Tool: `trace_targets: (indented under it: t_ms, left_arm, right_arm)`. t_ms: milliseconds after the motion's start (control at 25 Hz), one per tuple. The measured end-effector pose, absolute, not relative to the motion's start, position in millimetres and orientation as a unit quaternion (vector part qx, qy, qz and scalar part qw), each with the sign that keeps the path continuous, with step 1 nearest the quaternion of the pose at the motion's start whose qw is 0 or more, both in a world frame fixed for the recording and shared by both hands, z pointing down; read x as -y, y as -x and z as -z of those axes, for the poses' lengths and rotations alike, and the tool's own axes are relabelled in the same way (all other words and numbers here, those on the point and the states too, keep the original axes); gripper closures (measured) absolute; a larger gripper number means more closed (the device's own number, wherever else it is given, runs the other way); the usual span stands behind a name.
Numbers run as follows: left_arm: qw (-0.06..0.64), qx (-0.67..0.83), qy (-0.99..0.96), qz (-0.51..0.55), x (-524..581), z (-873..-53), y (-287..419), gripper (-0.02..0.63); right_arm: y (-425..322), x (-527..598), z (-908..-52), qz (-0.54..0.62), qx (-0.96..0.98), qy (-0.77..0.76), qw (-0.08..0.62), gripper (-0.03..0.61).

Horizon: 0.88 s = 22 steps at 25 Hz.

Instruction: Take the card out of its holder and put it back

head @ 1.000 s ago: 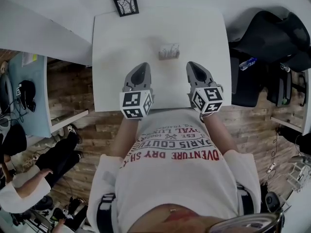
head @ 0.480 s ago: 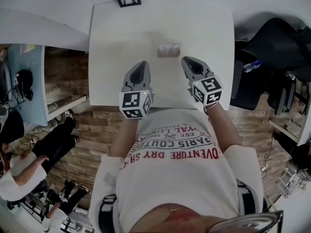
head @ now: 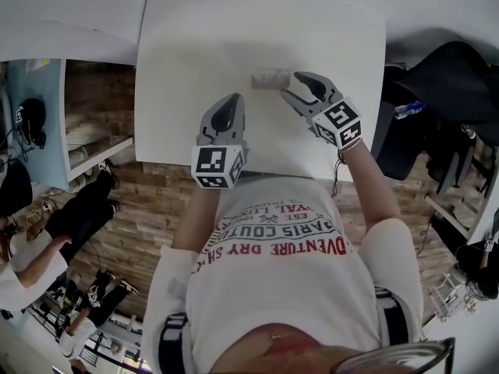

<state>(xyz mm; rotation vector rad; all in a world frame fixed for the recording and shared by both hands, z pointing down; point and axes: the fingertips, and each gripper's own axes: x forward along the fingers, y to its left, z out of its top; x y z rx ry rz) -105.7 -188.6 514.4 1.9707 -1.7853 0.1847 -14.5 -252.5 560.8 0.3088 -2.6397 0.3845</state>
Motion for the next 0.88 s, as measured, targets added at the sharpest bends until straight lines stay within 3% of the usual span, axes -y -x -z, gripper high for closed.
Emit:
trace_targets:
  t_ms: [480,720,880]
  left_arm:
    - [0.258,0.653,-0.706,-0.09,189,-537,105,0.589]
    - [0.265,0.65,-0.706,-0.097,190,-541,101,0.589]
    - [0.27,0.647,-0.706,-0.1,189,-547,102,0.589]
  right_arm:
    - [38,253,-587,-0.08,0.958,0.04,0.274,0.373]
    - [38,256,-593,-0.064,0.954,0.051,0.288,0.502]
    - [40,260,-597,-0.085,0.955,0.044,0.282,0.517]
